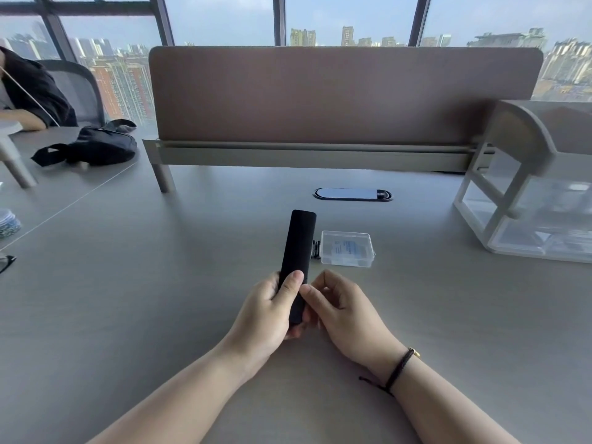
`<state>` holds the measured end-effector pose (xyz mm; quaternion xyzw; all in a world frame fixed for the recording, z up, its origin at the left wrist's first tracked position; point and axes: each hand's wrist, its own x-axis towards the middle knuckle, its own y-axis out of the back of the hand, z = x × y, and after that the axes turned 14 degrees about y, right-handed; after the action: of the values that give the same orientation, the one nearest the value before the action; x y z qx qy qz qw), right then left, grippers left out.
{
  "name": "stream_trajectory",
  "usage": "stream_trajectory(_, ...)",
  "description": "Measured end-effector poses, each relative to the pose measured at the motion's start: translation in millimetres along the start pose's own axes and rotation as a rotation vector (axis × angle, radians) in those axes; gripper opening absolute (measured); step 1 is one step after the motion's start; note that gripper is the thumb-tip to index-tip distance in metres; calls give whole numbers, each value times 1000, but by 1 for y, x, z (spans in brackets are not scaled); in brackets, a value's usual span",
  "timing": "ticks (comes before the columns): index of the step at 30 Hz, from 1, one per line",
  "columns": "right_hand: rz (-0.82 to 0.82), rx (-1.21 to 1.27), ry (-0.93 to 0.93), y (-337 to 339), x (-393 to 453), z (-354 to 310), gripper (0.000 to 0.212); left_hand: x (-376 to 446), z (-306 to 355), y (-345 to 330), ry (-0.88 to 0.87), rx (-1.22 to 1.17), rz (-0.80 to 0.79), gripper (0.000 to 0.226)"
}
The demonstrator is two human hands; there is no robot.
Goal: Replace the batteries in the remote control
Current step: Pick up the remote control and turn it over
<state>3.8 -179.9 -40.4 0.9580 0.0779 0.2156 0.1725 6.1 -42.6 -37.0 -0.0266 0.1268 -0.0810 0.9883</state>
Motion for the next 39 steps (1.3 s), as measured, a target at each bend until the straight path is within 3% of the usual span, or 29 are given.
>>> stream_trajectory(12,44,40,10,-2,-3,0,17,2,-2,0,-111,-138,-8,35)
stream_trajectory(20,122,199,-91,1,-4,-5,23,0,-2,4,-188,-40,-107,28)
stream_trajectory(25,120,321,-131,0,-5,-7,29,3,-4,8,-233,-10,-7,21)
stream_trajectory(30,104,361,-118,-6,-6,-5,35,14,4,17,-221,-156,273,12)
stream_trajectory(35,103,300,-103,-10,-5,-2,28,18,8,29,-77,-216,247,13)
stream_trajectory(39,55,234,-84,-12,-7,-2,24,22,7,34,-96,18,313,11)
